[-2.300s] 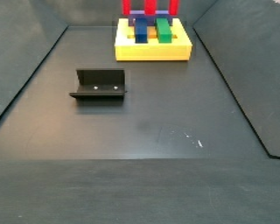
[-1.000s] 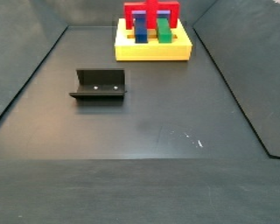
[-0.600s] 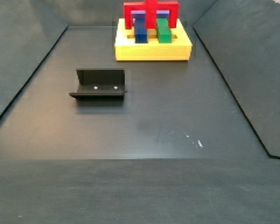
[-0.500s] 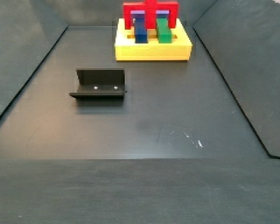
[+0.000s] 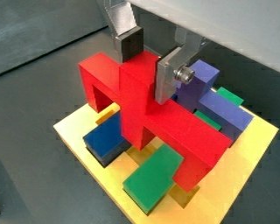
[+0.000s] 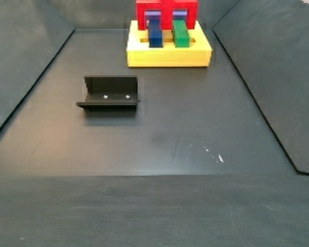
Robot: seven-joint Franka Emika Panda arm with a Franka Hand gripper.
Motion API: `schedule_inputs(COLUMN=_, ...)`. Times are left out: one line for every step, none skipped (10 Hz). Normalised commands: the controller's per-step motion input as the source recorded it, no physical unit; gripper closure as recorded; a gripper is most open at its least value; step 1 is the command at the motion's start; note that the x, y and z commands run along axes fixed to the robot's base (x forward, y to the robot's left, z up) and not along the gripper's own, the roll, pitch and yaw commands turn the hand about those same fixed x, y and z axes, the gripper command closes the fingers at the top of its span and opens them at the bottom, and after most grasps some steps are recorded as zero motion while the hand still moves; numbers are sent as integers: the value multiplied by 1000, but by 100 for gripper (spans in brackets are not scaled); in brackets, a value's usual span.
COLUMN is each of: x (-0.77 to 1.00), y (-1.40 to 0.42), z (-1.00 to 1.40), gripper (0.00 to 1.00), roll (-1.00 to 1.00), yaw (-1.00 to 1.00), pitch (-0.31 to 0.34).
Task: Pick up the red object. Move up. Move to above the board. Insert the red object.
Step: Insert the red object.
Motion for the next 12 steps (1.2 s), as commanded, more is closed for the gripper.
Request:
schedule_inputs(x=-91, y=23, z=-74, gripper=100, roll=-4, yaw=0, pitch=-31)
schedule_inputs(x=0, y=0, z=-51, gripper=100, roll=-9, yaw=0, pitch=-30)
schedule_inputs(x=-51, y=20, z=-189, gripper=100, roll=0, yaw=0, pitch=-56)
schedule_inputs(x=0, y=0, z=-91, gripper=100, roll=0, yaw=0, pitch=-34)
schedule_inputs(x=-43, y=0, z=-186, gripper=100, roll=-4, yaw=0, pitch=-61)
schedule_inputs(x=0, y=0, z=-100, gripper=100, roll=-1, yaw=0, pitch=-29)
schedule_inputs(x=17, y=0, z=-186, gripper=100, roll=-19, yaw=0, pitch=-34)
schedule_inputs(x=0, y=0, z=-240, gripper=100, roll=-21, yaw=0, pitch=-41)
schedule_inputs(x=0, y=0, z=-237, gripper=100, roll=-29, yaw=0, pitch=-34)
schedule_inputs(x=14, y=0, z=-220, gripper=100, roll=-89, yaw=0, pitch=-51)
schedule_inputs(x=29, y=0, z=-131, gripper=100, roll=-160, yaw=0, pitch=-44)
schedule_inputs(x=29, y=0, z=-131, gripper=100, roll=-154, yaw=0, pitch=-37)
